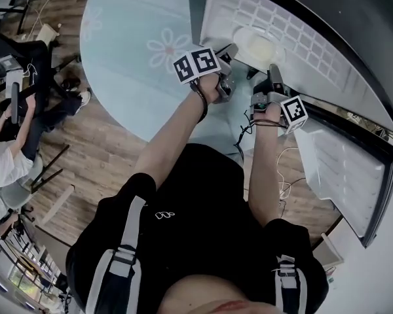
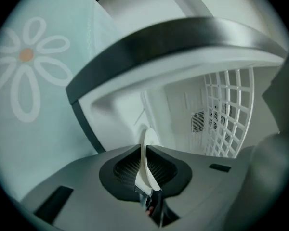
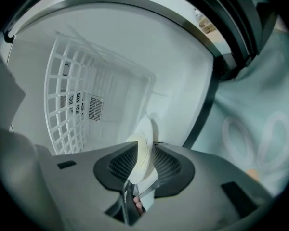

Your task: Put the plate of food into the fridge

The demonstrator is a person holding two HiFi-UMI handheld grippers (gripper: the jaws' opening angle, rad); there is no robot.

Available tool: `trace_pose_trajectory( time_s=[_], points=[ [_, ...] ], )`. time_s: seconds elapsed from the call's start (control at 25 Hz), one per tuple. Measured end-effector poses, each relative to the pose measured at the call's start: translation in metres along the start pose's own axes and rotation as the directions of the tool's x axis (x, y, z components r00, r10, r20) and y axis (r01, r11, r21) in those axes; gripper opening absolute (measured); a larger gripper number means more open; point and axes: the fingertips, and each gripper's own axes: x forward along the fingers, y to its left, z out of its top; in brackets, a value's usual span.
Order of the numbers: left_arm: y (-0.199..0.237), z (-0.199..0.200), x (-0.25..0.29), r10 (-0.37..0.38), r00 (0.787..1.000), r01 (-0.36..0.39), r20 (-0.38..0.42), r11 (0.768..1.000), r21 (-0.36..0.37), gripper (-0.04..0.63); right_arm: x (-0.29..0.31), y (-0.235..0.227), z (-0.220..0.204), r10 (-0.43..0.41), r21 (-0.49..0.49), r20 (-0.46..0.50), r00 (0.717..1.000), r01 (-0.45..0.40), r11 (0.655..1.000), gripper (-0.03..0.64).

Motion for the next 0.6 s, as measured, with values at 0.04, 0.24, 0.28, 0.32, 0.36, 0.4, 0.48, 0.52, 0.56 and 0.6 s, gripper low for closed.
trace_pose_trajectory(
  time_s=[0.04, 0.24, 0.28, 0.32, 0.36, 0.4, 0.48, 0.52, 0.56, 0.6],
  points=[
    [0.003, 0.004, -0.007, 0.003, 1.000, -0.003, 0.022, 1.000, -0.018, 0.045, -0.003, 0.001, 0.001, -0.011, -0.014, 0.009, 1.000, 0.011, 1.000, 0.104],
    [0.023, 0.021, -0.059, -0.035, 0.976, 0.093, 0.214, 0.959, -0.267, 0.005, -0.027, 0.008, 0.001, -0.036, -0.092, 0.052, 0.998, 0.040, 0.995, 0.079],
    [0.027, 0.020, -0.067, -0.045, 0.971, 0.116, 0.235, 0.947, -0.299, 0.003, -0.032, 0.009, -0.001, -0.036, -0.099, 0.056, 0.998, 0.042, 0.994, 0.055],
    [0.029, 0.019, -0.073, -0.052, 0.970, 0.125, 0.237, 0.944, -0.306, 0.003, -0.037, 0.011, -0.004, -0.033, -0.101, 0.060, 0.998, 0.039, 0.994, 0.039],
    [0.028, 0.017, -0.076, -0.058, 0.973, 0.124, 0.225, 0.948, -0.292, 0.003, -0.041, 0.014, -0.006, -0.026, -0.103, 0.065, 0.998, 0.033, 0.994, 0.027],
    [0.024, 0.016, -0.078, -0.066, 0.975, 0.123, 0.211, 0.956, -0.267, 0.003, -0.045, 0.018, -0.009, -0.014, -0.108, 0.067, 0.998, 0.021, 0.994, 0.009],
    [0.010, 0.019, -0.085, -0.106, 0.974, 0.150, 0.201, 0.965, -0.217, 0.003, -0.050, 0.029, -0.014, 0.029, -0.123, 0.060, 0.998, -0.021, 0.992, 0.006],
    [0.001, 0.021, -0.090, -0.133, 0.969, 0.174, 0.206, 0.965, -0.197, 0.003, -0.052, 0.035, -0.019, 0.060, -0.127, 0.052, 0.997, -0.053, 0.991, 0.005],
    [-0.007, 0.023, -0.096, -0.159, 0.964, 0.197, 0.211, 0.965, -0.174, 0.003, -0.055, 0.042, -0.024, 0.097, -0.124, 0.042, 0.994, -0.091, 0.988, 0.005],
    [-0.015, 0.024, -0.101, -0.181, 0.960, 0.214, 0.211, 0.966, -0.144, 0.003, -0.058, 0.050, -0.030, 0.139, -0.116, 0.030, 0.990, -0.135, 0.984, 0.005]
  ],
)
